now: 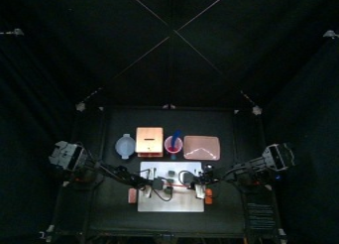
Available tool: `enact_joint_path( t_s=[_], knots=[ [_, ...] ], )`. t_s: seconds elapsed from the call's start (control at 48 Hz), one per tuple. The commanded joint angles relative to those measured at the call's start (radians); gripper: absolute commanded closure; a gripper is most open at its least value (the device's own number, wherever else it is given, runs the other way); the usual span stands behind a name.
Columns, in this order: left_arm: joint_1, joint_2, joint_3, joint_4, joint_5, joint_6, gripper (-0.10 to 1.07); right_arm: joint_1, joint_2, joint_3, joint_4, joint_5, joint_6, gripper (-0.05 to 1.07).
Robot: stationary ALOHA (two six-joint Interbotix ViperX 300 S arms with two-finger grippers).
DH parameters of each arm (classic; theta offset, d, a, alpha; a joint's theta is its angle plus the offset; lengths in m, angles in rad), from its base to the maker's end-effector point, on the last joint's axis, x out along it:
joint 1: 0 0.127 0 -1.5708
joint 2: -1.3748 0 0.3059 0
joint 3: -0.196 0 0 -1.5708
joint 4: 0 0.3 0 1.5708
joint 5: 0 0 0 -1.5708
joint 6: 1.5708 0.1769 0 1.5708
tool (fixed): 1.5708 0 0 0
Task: Cut sushi roll
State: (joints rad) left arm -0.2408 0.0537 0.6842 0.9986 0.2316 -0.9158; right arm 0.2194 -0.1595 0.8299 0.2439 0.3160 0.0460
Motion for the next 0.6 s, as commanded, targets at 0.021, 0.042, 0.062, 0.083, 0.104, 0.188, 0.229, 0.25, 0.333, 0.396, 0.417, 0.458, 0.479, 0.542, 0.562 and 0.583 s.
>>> enact_joint_path(
  t_s=[0.021, 0.042, 0.062, 0.083, 0.104, 0.188, 0.229, 0.25, 0.333, 0.396, 0.417, 0.458, 0.479, 0.542, 0.562, 0.583],
  knots=[
    [-0.017, 0.0, 0.012, -0.011, 0.023, 0.009, 0.55, 0.037, -0.02, -0.006, 0.014, 0.032, -0.002, 0.72],
    [-0.021, 0.003, 0.011, -0.012, 0.023, 0.009, 0.55, 0.038, -0.017, -0.011, 0.018, 0.032, -0.003, 0.72],
    [-0.026, 0.006, 0.011, -0.015, 0.023, 0.011, 0.55, 0.04, -0.014, -0.011, 0.02, 0.032, -0.002, 0.72],
    [-0.028, 0.009, 0.011, -0.015, 0.023, 0.011, 0.55, 0.043, -0.011, -0.014, 0.023, 0.032, -0.002, 0.72],
    [-0.031, 0.014, 0.011, -0.017, 0.023, 0.011, 0.55, 0.044, -0.008, -0.017, 0.028, 0.032, -0.002, 0.72],
    [-0.034, 0.026, 0.008, -0.018, 0.02, 0.011, 0.55, 0.052, 0.011, -0.026, 0.038, 0.032, -0.003, 0.72],
    [-0.037, 0.034, 0.006, -0.02, 0.014, 0.011, 0.55, 0.057, 0.02, -0.032, 0.041, 0.032, -0.003, 0.72],
    [-0.038, 0.037, 0.006, -0.02, 0.012, 0.011, 0.55, 0.058, 0.025, -0.034, 0.041, 0.032, -0.003, 0.72],
    [-0.041, 0.046, 0.003, -0.026, 0.005, 0.011, 0.55, 0.069, 0.043, -0.044, 0.041, 0.034, -0.002, 0.72],
    [-0.041, 0.051, 0.003, -0.032, 0.005, 0.011, 0.55, 0.072, 0.052, -0.051, 0.041, 0.032, -0.002, 0.72],
    [-0.041, 0.052, 0.003, -0.034, 0.003, 0.011, 0.55, 0.074, 0.055, -0.051, 0.043, 0.032, -0.002, 0.72],
    [-0.041, 0.055, 0.003, -0.035, 0.005, 0.011, 0.55, 0.075, 0.058, -0.055, 0.044, 0.032, -0.002, 0.72],
    [-0.041, 0.055, 0.003, -0.037, 0.005, 0.011, 0.55, 0.077, 0.058, -0.055, 0.044, 0.032, -0.002, 0.72],
    [-0.041, 0.054, 0.003, -0.037, 0.005, 0.011, 0.55, 0.078, 0.058, -0.058, 0.048, 0.032, -0.002, 0.72],
    [-0.041, 0.055, 0.003, -0.037, 0.005, 0.011, 0.55, 0.078, 0.058, -0.057, 0.049, 0.032, -0.002, 0.72],
    [-0.041, 0.054, 0.003, -0.037, 0.003, 0.011, 0.55, 0.077, 0.058, -0.057, 0.051, 0.032, -0.002, 0.72]
  ],
)
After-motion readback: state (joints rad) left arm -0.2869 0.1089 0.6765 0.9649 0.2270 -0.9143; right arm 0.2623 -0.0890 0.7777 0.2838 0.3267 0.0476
